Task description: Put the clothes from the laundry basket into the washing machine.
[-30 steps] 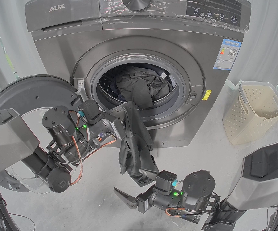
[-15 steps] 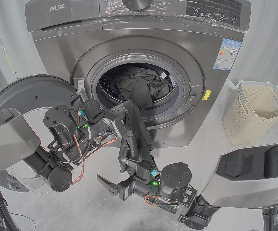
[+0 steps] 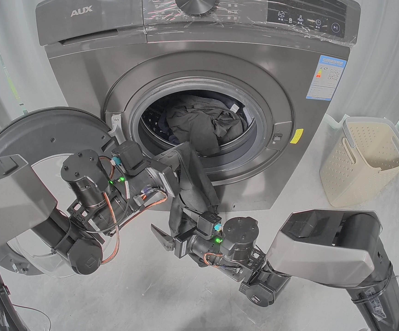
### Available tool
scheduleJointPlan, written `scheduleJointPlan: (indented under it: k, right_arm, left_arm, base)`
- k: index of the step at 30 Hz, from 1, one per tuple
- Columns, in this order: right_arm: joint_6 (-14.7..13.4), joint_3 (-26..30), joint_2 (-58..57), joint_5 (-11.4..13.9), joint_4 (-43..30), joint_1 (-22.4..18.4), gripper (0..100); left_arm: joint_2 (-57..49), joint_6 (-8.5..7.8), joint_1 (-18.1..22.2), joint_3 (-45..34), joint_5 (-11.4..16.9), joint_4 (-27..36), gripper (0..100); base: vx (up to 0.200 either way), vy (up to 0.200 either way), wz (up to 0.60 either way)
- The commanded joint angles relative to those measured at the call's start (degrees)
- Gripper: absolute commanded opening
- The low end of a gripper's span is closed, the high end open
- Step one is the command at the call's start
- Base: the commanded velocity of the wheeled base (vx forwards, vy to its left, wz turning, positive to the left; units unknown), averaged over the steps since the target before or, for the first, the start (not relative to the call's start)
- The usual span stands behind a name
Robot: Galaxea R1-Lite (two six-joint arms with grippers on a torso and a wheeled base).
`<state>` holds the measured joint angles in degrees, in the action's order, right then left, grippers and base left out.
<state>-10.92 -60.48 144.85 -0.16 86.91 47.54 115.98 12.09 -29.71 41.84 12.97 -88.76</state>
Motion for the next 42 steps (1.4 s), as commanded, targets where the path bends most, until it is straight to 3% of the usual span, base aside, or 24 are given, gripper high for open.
scheduleJointPlan:
  k: [1, 13, 19, 24, 25, 35, 42]
  right_arm:
    - [0.0, -1.1, 2.2, -0.2, -0.2, -1.2, 100]
    - [0.0, -6.8, 5.5, -0.8, -1.3, -2.3, 100]
    - [0.1, -10.2, 6.8, -2.5, -2.1, -2.9, 100]
    - [2.0, -13.3, 8.2, -4.3, -2.3, -4.2, 100]
    - [2.3, -13.6, 8.4, -4.6, -2.2, -4.4, 0]
    - [2.3, -12.0, 8.3, -4.8, -0.9, -4.2, 0]
    - [2.0, 3.1, -2.0, -3.9, 1.3, -1.4, 0]
  left_arm:
    - [-0.1, 0.12, 0.0, 0.0, 0.0, 0.0, 0]
    - [-0.2, 0.48, 0.0, -0.2, 0.0, 0.0, 0]
    - [-0.3, 0.48, -0.1, -0.3, 0.0, 0.0, 0]
    - [-0.4, 0.48, 0.0, -0.4, -0.1, 0.0, 0]
    - [-0.4, 0.48, -0.1, -0.4, -0.1, 0.0, 0]
    - [-0.1, 0.48, 0.7, 0.0, 0.0, 0.0, 0]
    - [0.3, 0.48, 2.1, 0.3, -0.1, 0.0, 0]
  base:
    - [0.0, 0.0, 0.0]
    - [0.0, 0.0, 0.0]
    - [0.0, 0.0, 0.0]
    - [0.0, 0.0, 0.0]
    - [0.0, 0.0, 0.0]
    - [0.0, 0.0, 0.0]
    - [0.0, 0.0, 0.0]
